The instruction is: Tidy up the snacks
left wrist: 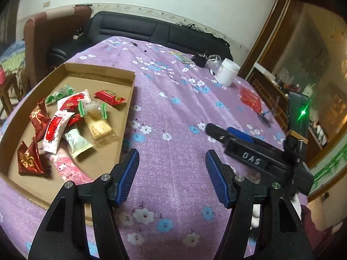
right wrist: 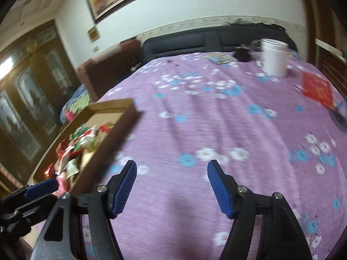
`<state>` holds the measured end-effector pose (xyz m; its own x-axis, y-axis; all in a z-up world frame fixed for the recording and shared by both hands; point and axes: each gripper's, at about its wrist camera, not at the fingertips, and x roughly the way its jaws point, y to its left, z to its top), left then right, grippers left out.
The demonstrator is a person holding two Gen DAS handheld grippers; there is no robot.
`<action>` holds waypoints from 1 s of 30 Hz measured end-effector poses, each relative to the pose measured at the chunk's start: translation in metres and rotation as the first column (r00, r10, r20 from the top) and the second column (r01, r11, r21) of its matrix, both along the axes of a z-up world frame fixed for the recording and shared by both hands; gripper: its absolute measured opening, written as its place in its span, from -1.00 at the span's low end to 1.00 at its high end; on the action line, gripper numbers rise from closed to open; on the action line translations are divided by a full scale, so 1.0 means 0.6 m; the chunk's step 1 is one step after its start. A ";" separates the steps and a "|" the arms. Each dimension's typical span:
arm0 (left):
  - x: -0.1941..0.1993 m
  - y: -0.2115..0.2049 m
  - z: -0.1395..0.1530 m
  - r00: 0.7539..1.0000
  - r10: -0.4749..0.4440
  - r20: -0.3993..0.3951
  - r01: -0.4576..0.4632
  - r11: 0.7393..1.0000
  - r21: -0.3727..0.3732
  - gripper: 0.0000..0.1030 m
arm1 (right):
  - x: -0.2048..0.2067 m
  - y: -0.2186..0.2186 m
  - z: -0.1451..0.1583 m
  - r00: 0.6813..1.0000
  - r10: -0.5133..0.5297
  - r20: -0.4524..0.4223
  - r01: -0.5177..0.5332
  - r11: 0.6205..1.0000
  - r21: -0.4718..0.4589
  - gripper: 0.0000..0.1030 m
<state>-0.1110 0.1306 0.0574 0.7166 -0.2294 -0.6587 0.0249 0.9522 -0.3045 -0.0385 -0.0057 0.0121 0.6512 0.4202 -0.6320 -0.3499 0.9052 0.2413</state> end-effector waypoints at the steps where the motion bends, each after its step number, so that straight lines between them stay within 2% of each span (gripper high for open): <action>1: 0.004 -0.008 -0.003 1.000 0.005 -0.005 -0.005 1.000 0.023 0.24 | 0.003 -0.010 -0.003 1.000 -0.021 -0.004 0.021 1.000 0.005 0.37; 5: 0.016 -0.026 -0.015 1.000 0.025 -0.017 -0.024 0.995 0.094 0.24 | 0.011 -0.028 -0.003 0.999 -0.027 -0.024 0.028 0.999 0.037 0.37; 8: 0.020 -0.034 -0.020 0.999 0.045 -0.018 -0.041 0.988 0.146 0.24 | 0.008 -0.016 -0.005 1.000 -0.008 -0.026 0.008 1.000 0.016 0.37; 15: 0.016 -0.034 -0.029 0.998 0.058 -0.021 -0.053 0.977 0.208 0.24 | -0.007 0.001 -0.011 1.000 0.004 0.008 -0.004 0.999 -0.039 0.44; 30: 0.016 -0.029 -0.046 0.995 0.079 -0.068 -0.061 0.971 0.231 0.24 | -0.005 0.011 -0.026 1.000 -0.002 -0.005 0.001 0.996 -0.084 0.46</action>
